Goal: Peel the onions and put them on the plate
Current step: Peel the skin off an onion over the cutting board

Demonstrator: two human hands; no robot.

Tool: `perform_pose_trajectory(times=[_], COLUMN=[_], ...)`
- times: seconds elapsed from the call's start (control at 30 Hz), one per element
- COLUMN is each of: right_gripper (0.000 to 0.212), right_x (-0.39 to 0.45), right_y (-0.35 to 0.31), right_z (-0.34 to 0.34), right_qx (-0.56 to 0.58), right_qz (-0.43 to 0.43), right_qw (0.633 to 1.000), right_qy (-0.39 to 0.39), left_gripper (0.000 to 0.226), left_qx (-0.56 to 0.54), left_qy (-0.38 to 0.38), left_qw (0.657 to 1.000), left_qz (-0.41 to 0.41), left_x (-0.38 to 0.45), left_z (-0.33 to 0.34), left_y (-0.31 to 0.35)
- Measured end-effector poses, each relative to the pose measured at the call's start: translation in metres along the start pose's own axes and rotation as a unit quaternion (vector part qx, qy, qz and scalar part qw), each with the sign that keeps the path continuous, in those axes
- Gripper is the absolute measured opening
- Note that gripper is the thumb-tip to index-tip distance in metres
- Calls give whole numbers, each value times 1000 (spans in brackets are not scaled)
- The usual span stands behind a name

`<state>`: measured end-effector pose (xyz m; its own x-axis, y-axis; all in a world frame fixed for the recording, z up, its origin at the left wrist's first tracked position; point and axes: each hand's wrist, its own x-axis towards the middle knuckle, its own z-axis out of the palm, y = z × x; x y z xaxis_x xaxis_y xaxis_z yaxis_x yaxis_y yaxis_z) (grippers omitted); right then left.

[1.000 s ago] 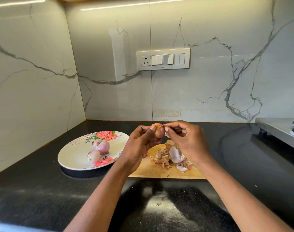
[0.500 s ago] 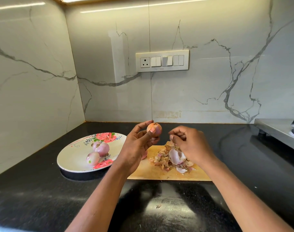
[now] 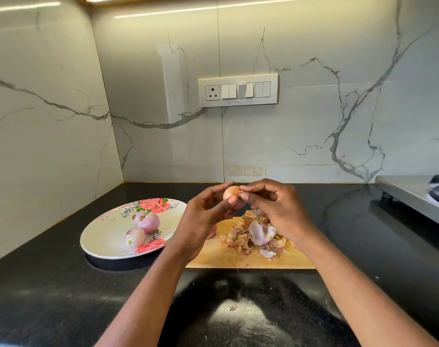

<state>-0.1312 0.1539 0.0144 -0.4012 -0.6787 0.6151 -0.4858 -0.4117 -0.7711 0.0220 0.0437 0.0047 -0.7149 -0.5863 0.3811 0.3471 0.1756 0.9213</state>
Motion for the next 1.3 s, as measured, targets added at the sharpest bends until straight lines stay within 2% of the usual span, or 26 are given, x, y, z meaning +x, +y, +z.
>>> perform_pose_trajectory(times=[0.13,0.4,0.6,0.87,1.03,1.3], right_gripper=[9,4,13,13,12,9], right_x=[1,-2,-1,-4,-8,-6], right_y=[3,-1,1,4,7,5], right_z=[3,4,6,5,12,11], right_qx=[-43,-88,-30,-89,-138,-160], right_qz=[-24,-50,-1,-31,-75,-63], right_qw=[999,995,1000,995,986,981], right_qy=[18,23,6,33,57,92], left_gripper=[44,41,45,50,52,42], left_qx=[41,-40,-69,-40,13,-57], left_qy=[1,-31,-8,38,35,3], left_qw=[999,998,997,998,999,998], left_qz=[14,-27,-17,-2,9,-24], left_x=[-2,-2,-1,1,1,1], left_z=[3,6,6,3,-1,3], left_y=[0,1,1,-4,-7,-5])
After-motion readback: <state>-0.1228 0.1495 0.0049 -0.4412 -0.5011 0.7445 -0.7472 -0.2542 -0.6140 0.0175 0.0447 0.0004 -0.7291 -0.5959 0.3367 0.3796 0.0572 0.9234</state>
